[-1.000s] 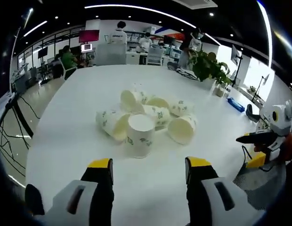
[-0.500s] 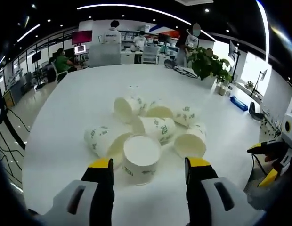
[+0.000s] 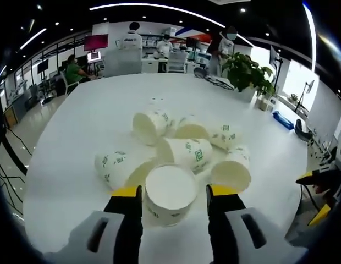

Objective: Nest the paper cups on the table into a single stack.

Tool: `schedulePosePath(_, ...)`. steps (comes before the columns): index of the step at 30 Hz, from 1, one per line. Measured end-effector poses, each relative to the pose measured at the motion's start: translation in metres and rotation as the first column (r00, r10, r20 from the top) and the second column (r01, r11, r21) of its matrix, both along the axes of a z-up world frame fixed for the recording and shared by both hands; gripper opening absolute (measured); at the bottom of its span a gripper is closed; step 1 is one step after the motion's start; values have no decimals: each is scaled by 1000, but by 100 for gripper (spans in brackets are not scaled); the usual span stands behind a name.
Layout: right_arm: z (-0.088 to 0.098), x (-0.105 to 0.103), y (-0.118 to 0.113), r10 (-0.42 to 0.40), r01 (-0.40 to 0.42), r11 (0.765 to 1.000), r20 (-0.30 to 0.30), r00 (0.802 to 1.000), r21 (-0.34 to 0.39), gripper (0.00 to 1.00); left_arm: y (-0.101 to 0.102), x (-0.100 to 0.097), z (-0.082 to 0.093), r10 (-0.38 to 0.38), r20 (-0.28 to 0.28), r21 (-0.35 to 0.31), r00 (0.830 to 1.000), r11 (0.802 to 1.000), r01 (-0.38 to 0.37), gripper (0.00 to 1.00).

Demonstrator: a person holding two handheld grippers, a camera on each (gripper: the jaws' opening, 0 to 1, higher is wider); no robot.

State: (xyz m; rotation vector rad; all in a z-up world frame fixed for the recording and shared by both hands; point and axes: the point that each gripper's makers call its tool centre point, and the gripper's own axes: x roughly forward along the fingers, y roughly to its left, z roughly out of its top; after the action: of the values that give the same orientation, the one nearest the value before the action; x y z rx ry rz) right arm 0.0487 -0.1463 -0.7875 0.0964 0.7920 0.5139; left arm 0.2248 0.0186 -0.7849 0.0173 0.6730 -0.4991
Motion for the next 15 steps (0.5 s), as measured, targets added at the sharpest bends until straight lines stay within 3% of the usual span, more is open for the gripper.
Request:
schedulePosePath(2,2,0,0,2,-2,1000,0,1000,-1,81,1,1,-1,-1,2,4,1000,1000,1,37)
schedulePosePath(15,1,0,1,12,-12,1000,10,1000,-2,81,10,-8,-2,17,1,-8,1000,1000,-17,36)
